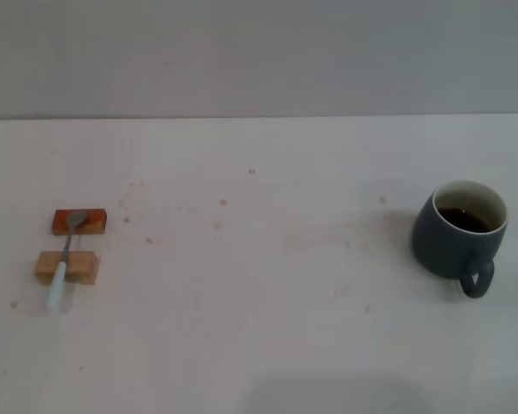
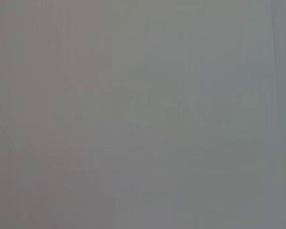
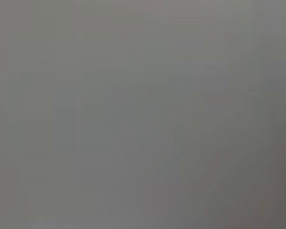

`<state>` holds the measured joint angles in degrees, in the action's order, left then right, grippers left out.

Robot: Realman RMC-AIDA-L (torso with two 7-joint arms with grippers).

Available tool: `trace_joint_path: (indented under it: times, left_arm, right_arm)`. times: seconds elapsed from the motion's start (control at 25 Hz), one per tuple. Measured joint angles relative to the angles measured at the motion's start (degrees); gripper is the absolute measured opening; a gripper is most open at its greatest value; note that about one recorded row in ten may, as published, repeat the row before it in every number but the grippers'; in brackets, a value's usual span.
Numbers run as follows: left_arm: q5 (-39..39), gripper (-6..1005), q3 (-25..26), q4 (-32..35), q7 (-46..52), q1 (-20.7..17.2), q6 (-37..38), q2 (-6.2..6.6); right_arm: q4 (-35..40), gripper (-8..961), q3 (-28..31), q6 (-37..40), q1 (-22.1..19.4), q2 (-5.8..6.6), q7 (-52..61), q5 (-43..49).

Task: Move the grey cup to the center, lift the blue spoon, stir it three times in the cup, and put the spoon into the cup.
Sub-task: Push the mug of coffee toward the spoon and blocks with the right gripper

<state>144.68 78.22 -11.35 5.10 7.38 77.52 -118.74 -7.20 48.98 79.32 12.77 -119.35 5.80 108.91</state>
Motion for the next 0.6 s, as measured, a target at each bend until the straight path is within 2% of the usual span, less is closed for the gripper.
trace_joint_path:
  times: [0.36, 0.6]
  left_arm:
    - [0.0, 811, 0.0, -0.4, 0.0, 0.0, 0.0, 0.09]
    - [0.0, 812, 0.2, -0.4, 0.0, 0.1, 0.0, 0.09]
  right_arm:
    - [0.2, -1, -1.3, -8.4, 4.3, 0.02, 0.0, 0.2]
    - [0.1, -1, -5.9, -12.1, 6.6, 0.05, 0.0, 0.3]
